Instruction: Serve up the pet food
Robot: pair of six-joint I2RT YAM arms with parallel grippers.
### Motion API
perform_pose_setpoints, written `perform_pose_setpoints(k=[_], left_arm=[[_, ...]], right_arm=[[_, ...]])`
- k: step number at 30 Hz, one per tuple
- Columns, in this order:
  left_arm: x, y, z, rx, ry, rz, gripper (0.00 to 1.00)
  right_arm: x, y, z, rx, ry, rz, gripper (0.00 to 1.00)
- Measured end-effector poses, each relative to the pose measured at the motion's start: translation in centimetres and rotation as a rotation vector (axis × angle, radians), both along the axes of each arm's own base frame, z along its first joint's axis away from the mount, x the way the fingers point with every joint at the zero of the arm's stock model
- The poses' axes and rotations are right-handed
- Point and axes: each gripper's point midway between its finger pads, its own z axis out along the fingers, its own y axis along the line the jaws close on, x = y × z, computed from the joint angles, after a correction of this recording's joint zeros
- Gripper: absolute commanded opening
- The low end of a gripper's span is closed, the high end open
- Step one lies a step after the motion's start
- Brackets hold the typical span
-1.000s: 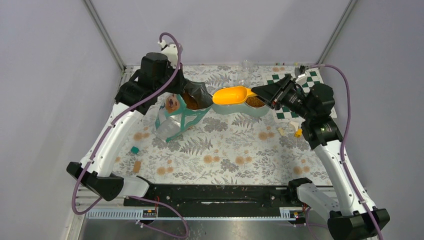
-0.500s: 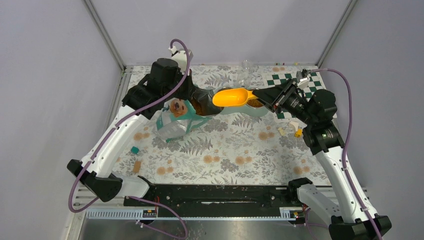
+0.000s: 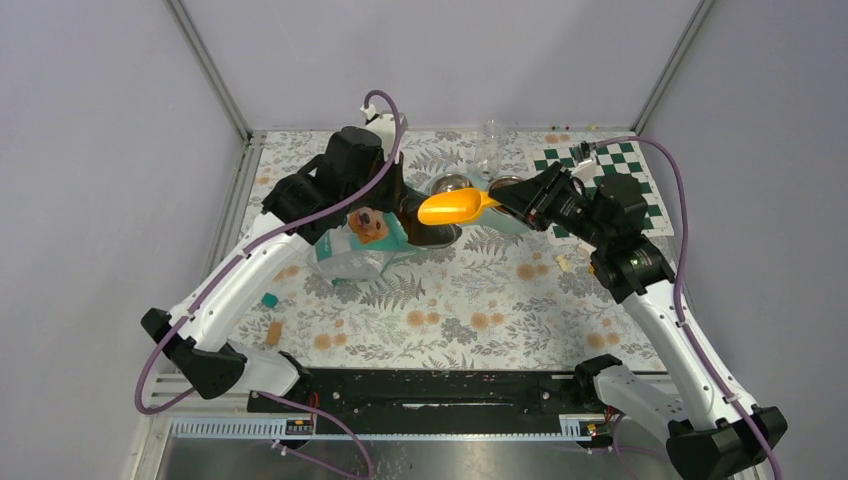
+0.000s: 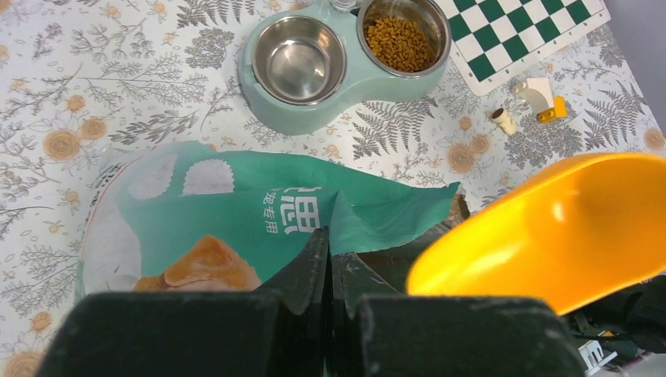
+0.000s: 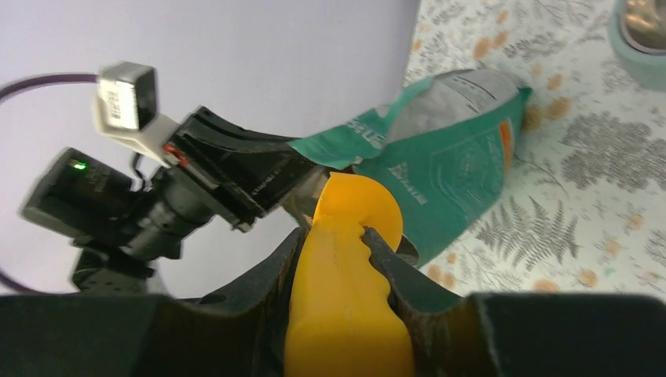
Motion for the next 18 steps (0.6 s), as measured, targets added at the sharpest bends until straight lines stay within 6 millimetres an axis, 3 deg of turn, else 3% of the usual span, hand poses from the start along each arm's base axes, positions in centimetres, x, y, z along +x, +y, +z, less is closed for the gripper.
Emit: perform_pose_setpoints(k=[7, 18], left_arm=[[0.0, -2.0, -0.8, 0.003, 0.042, -0.016, 0.0], [0.5, -3.9, -1.4, 0.011, 0.063, -0.039, 0.0]], right_arm=[[-0.5, 0.4, -2.5, -0.152, 0.014, -0.02, 0.0], [1.2, 0.1, -5.8, -0.296, 0.029, -0.089, 0.0]])
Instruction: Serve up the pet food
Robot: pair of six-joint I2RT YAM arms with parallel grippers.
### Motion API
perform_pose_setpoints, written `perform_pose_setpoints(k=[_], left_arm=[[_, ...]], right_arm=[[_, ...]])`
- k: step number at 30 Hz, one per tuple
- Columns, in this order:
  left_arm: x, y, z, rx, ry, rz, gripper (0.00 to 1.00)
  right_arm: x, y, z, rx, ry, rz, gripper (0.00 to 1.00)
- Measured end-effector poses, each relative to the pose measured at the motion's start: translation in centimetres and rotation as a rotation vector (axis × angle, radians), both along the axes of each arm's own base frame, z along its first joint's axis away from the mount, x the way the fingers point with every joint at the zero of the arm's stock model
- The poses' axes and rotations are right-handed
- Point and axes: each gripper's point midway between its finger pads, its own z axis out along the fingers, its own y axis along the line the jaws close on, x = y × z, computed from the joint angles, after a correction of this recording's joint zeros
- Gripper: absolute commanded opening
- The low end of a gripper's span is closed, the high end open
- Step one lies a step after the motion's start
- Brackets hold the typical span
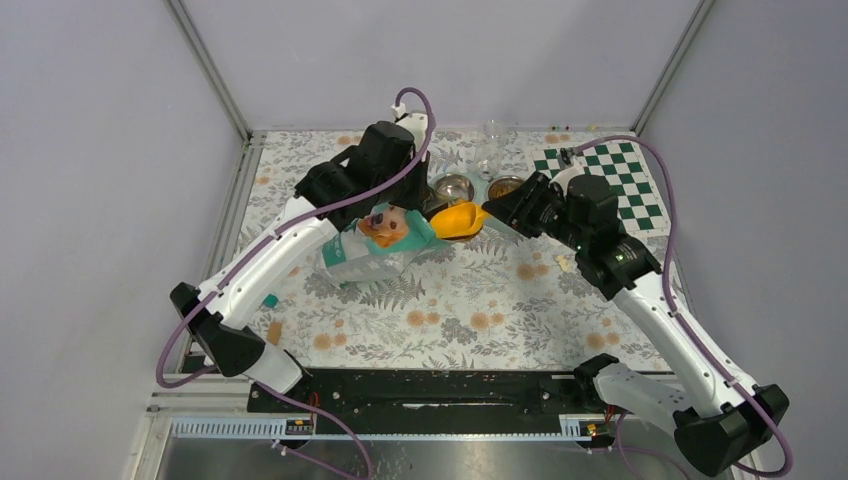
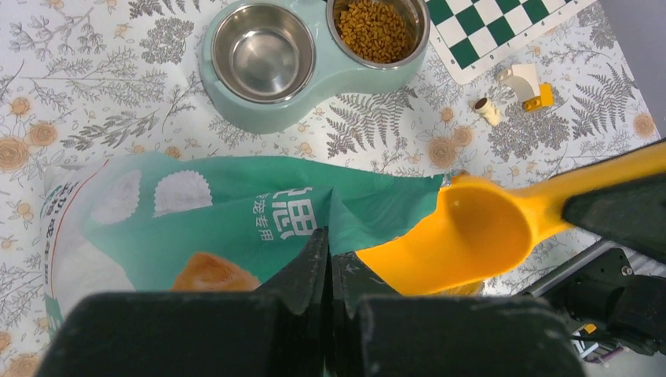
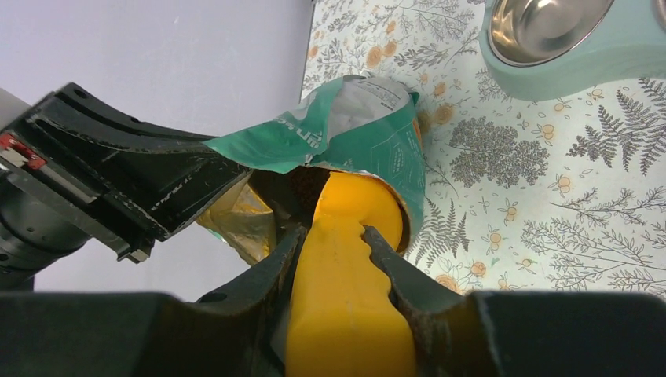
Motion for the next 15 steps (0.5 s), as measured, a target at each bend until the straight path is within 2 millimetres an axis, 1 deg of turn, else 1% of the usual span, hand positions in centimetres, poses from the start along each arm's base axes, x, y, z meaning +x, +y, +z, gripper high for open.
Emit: perform_pose_setpoints(k=[3, 7, 12, 13, 14, 15], left_arm=[[0.2, -0.5, -0.2, 0.007, 0.01, -0.004, 0.0], [0.1, -1.2, -0.5, 0.015, 0.026, -0.018, 0.0], [0.0, -1.9, -1.0, 0.016, 0.046, -0.036, 0.0], [-0.1, -2.0, -1.0, 0.015, 0.05, -0.039, 0.0], [-0.1, -2.0, -1.1, 0.014, 0.052, -0.041, 0.0], [-0.1, -2.1, -1.2, 0.015, 0.054, -0.043, 0.0]], right_arm=[[-0.1, 0.9, -0.6, -0.019, -0.001, 0.014, 0.0], [-0.1, 2.9, -2.1, -0.046, 0.011, 0.05, 0.0], [0.6, 5.8, -5.4, -0.121, 0.035, 0.095, 0.0], [0.7, 6.1, -5.7, -0.129, 0.035, 0.097, 0.0], [0.9, 7.0, -6.7, -0.153, 0.034, 0.11, 0.0], [1.0, 7.6, -7.1, -0.163, 0.031, 0.113, 0.0]])
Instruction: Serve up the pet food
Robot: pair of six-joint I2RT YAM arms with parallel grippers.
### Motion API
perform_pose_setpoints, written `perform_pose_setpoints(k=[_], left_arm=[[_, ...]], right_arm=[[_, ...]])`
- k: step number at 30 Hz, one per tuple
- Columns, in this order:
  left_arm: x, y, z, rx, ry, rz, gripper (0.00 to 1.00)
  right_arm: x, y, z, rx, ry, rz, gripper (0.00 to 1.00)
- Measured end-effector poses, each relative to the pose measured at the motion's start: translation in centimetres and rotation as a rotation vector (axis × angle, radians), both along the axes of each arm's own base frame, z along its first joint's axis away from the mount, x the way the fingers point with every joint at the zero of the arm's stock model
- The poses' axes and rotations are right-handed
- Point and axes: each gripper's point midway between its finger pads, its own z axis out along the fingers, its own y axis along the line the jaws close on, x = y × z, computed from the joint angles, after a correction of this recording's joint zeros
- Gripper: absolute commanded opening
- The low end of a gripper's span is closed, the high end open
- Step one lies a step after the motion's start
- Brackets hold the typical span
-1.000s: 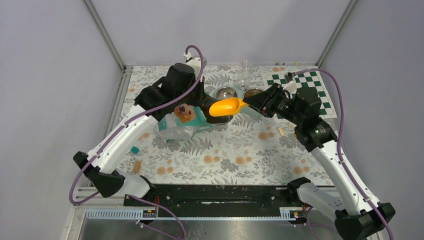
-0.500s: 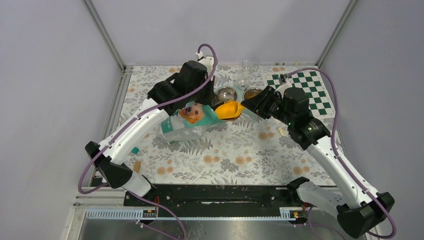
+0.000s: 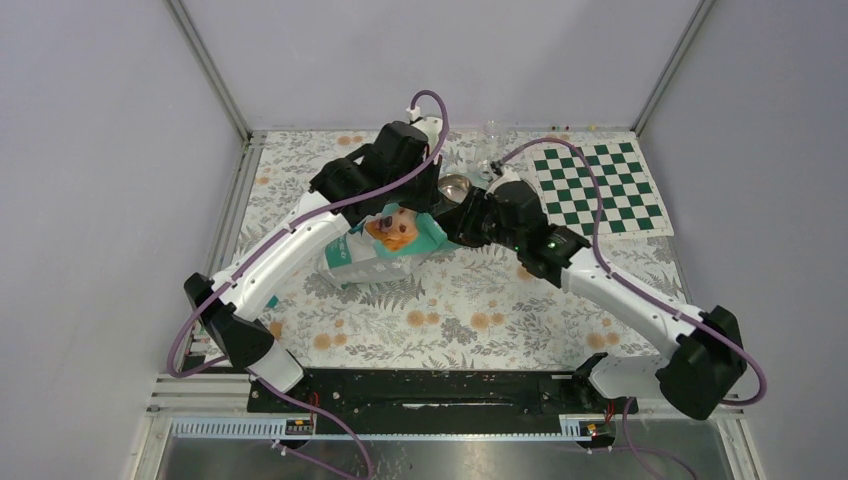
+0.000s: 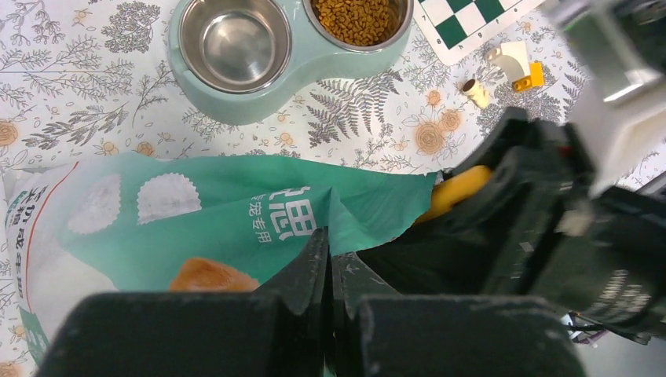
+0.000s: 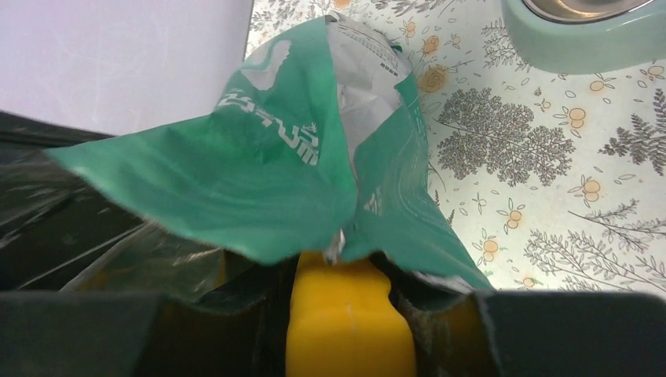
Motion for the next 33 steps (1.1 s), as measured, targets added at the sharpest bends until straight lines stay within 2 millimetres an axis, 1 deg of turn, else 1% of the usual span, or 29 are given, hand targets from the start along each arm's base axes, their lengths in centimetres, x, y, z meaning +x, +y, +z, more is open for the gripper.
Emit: perform_pose_setpoints(k=[5, 11, 19, 22, 25, 29, 33], left_arm=[[0.0, -0.1, -0.1, 0.0, 0.003, -0.003, 0.0], [0.1, 0.0, -0.6, 0.014, 0.014, 0.0, 0.0], [0.3, 1.5, -1.8, 0.081, 0.036, 0.024, 0.0], [0.3, 2.0, -2.1, 0.103, 0.041, 0.027, 0.0], [0.3, 2.1, -2.1, 0.11, 0.037, 0.03, 0.0], [0.5, 2.2, -2.1, 0.115, 0.031, 0.032, 0.0], [0.6, 2.3, -2.0, 0.121, 0.021, 0.029, 0.0]], right_arm=[[0.6, 2.1, -2.1, -0.022, -0.02, 0.007, 0.0], [1.7, 3.9, -3.6, 0.0, -0.017, 0.022, 0.0], [2.2, 6.8, -4.7, 0.08, 0.006, 0.116, 0.0], [1.7, 7.9, -4.8, 0.136, 0.032, 0.161, 0.0], [1.2, 8.9, -4.3, 0.21, 0.057, 0.196, 0.0], [1.0, 9.5, -3.4, 0.304, 0.085, 0.208, 0.0], [1.0, 9.6, -2.7, 0.392, 0.103, 0.2, 0.0]])
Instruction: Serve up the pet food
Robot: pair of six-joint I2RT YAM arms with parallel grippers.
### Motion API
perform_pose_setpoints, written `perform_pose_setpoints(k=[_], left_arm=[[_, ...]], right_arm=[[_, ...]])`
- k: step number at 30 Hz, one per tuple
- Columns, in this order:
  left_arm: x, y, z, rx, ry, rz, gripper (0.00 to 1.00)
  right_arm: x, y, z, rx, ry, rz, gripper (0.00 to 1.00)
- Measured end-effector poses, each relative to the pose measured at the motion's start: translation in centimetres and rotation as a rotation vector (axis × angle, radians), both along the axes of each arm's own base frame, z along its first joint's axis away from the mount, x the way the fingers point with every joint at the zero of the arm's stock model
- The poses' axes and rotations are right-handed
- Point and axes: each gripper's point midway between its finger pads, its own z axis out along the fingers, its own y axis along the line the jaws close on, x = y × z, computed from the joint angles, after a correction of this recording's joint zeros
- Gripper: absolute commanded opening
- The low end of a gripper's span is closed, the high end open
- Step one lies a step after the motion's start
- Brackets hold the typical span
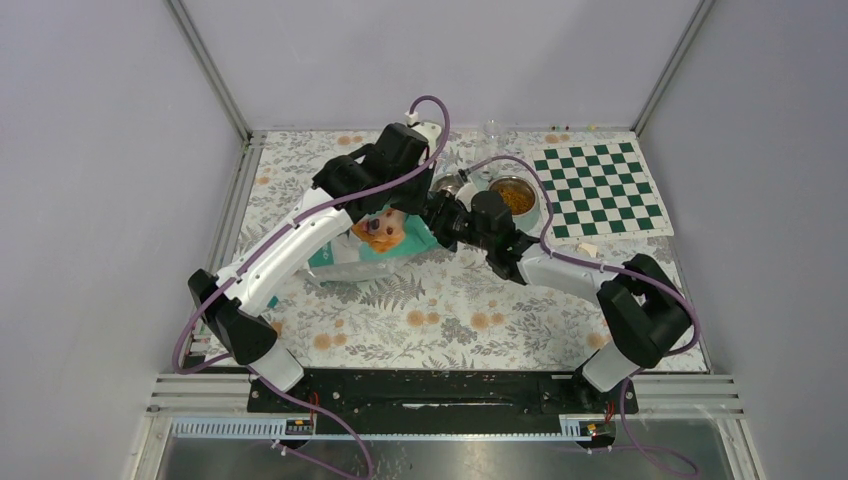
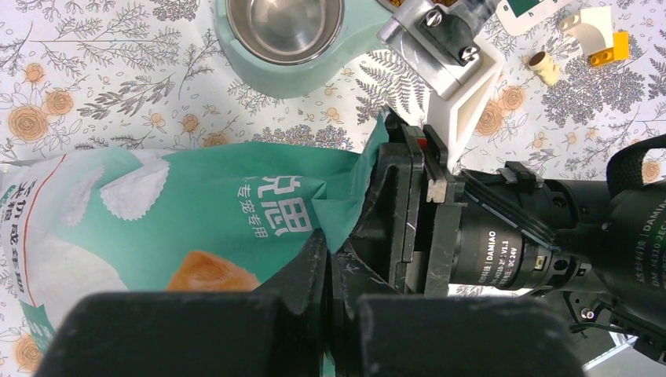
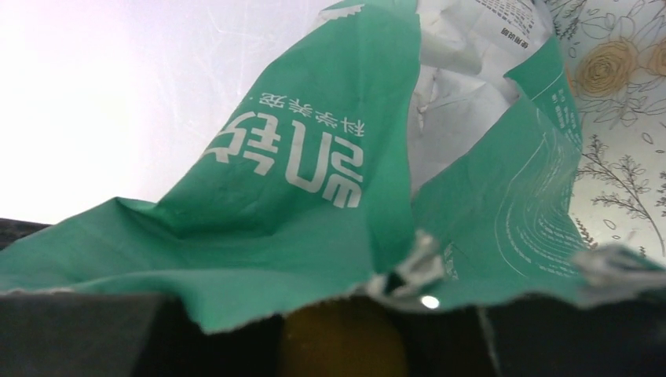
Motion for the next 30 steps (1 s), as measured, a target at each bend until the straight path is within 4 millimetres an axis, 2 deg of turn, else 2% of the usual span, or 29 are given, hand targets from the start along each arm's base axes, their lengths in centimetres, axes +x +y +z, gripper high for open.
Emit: perform_pose_setpoints(k=[8, 12, 16, 21, 26, 30], left_arm=[[-0.1, -0.1, 0.0, 0.006, -0.003, -0.008, 0.0], [0.0, 0.0, 0.1, 0.002, -0.005, -0.005, 0.0], [0.4, 0.2, 0.6, -0.02, -0.015, 0.007, 0.0], [1.2, 2.1, 2.1, -0.048, -0.044, 0.055, 0.0], [1.8, 4.0, 3.5, -0.069, -0.075, 0.102, 0.0], [1.8, 4.3, 3.7, -0.071, -0.08, 0.11, 0.0]], right_arm=[[-0.3, -1.3, 0.7, 0.052, 0.034, -0.058, 0.0], [-0.6, -3.0, 1.7, 0.054, 0.038, -0.125, 0.0], [-0.7, -5.4, 3.6, 0.063, 0.018, -0.212, 0.0], [-0.8, -8.7, 6.0, 0.089, -0.008, -0.307, 0.0], [-1.0, -10.3, 7.5, 0.11, -0.018, -0.348, 0.0], [-0.8, -11.3, 8.0, 0.118, -0.017, -0.374, 0.0]])
